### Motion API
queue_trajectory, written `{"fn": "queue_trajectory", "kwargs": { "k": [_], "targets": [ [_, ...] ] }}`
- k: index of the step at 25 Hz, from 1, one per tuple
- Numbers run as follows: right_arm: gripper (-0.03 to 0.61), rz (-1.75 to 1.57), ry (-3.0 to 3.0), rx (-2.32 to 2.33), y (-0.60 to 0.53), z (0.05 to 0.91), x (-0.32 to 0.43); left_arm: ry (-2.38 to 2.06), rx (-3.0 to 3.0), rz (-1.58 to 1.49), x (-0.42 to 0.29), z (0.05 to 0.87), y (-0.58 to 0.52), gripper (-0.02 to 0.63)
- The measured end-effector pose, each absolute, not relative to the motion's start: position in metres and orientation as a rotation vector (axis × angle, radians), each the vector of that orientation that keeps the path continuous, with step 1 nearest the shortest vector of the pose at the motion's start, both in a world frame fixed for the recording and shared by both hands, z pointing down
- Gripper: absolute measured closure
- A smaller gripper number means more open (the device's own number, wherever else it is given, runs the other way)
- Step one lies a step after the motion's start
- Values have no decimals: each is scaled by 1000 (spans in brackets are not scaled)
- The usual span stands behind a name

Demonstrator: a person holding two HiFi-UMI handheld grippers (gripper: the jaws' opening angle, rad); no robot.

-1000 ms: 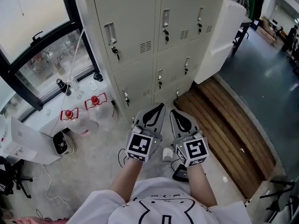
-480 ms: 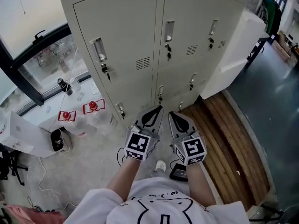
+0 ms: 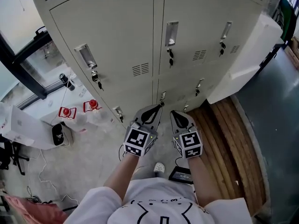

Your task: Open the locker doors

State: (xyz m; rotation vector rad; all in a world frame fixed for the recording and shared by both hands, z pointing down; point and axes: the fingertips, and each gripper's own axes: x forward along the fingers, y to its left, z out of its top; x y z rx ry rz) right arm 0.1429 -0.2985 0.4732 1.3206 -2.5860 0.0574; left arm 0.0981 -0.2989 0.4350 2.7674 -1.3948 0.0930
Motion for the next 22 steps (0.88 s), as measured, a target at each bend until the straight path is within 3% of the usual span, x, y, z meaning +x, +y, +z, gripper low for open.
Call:
{"fn": "queue_trajectory", "kwargs": {
  "k": [5, 9, 22],
  "targets": [
    [521, 134, -2592, 1270, -330, 502, 137, -1381, 2722, 147, 95, 458, -328, 598],
    [462, 188, -2575, 1222, -357, 533, 127, -1370, 2688, 184, 90, 475, -347, 598],
    [423, 310, -2463, 1100, -438, 648, 99, -1333, 2677, 231, 79, 519, -390, 598]
  ]
}}
